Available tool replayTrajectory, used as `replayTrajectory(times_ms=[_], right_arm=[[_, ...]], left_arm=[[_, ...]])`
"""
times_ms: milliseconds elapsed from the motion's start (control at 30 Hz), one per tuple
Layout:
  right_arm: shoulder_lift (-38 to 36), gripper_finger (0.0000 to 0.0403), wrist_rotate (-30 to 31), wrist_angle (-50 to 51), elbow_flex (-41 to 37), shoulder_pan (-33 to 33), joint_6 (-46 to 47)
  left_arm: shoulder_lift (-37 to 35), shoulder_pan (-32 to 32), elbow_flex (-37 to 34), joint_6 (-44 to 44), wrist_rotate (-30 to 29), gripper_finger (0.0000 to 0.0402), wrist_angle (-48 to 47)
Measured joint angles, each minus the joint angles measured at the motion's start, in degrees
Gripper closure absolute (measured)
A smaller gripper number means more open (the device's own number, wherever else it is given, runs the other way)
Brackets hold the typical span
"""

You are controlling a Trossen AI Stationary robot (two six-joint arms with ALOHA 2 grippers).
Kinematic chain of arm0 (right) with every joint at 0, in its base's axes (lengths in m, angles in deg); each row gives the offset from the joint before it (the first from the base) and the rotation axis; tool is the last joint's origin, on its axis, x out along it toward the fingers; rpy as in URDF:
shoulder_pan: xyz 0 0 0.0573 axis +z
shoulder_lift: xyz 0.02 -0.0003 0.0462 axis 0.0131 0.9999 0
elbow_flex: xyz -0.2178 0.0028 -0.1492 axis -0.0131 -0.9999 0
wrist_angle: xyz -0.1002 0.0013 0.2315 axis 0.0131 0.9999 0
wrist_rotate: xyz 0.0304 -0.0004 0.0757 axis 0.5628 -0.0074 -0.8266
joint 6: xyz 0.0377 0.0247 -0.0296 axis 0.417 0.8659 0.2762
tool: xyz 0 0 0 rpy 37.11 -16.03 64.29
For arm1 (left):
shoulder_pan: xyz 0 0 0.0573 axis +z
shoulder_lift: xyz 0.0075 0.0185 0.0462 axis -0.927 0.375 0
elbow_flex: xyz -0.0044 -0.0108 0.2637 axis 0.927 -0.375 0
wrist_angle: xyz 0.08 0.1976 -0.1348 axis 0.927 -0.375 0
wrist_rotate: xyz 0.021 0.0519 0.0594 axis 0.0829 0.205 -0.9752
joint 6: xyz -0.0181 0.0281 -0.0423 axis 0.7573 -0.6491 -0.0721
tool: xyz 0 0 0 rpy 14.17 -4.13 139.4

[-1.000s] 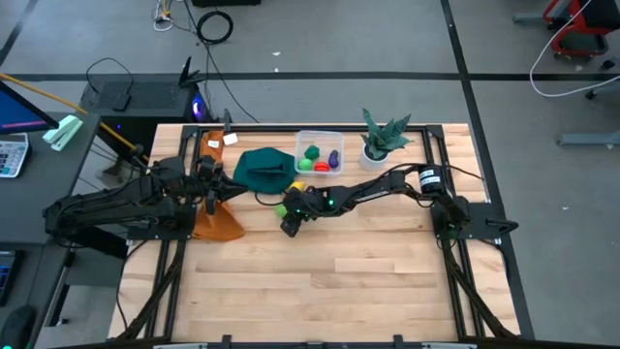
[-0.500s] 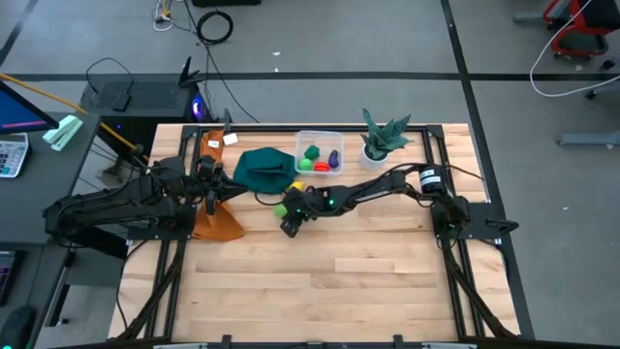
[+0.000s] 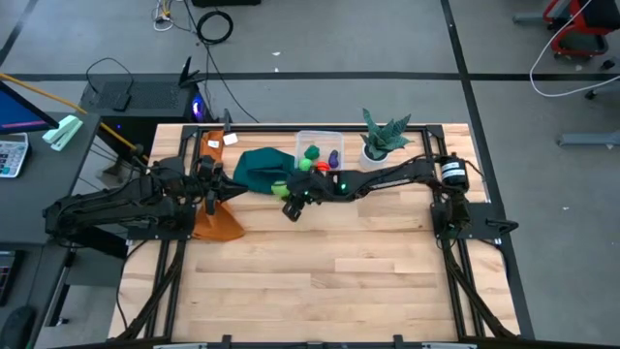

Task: Pick and placing Produce into tupperware
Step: Put the green melon into the transparent bin

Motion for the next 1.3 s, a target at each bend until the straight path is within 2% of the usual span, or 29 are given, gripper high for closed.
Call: replayTrajectory(times_ms=[233,433,733,1033,1300], right_arm=[[-5.7,0.0240,4.9,2.7,0.0,-4.4,-6.2],[-6.9,0.0240,6.9,4.3,0.0,-10.5,-8.9],[-4.9,0.0240,6.6,18.4,0.0,-17.1,-1.4],[-4.5,0.0240,5.9,21.8,0.0,-19.5,2.6],[-2.6,0.0240,1.6,22.8,0.0,-22.3,5.5]], left_arm=[[0.0,0.0,0.0,0.0,0.0,0.0338,0.0],[0.0,0.0,0.0,0.0,0.0,0.0344,0.0],[0.0,0.0,0.0,0.3,0.0,0.0335,0.1],[0.0,0.0,0.0,0.5,0.0,0.0346,0.1],[0.0,0.0,0.0,0.5,0.0,0.0340,0.1]])
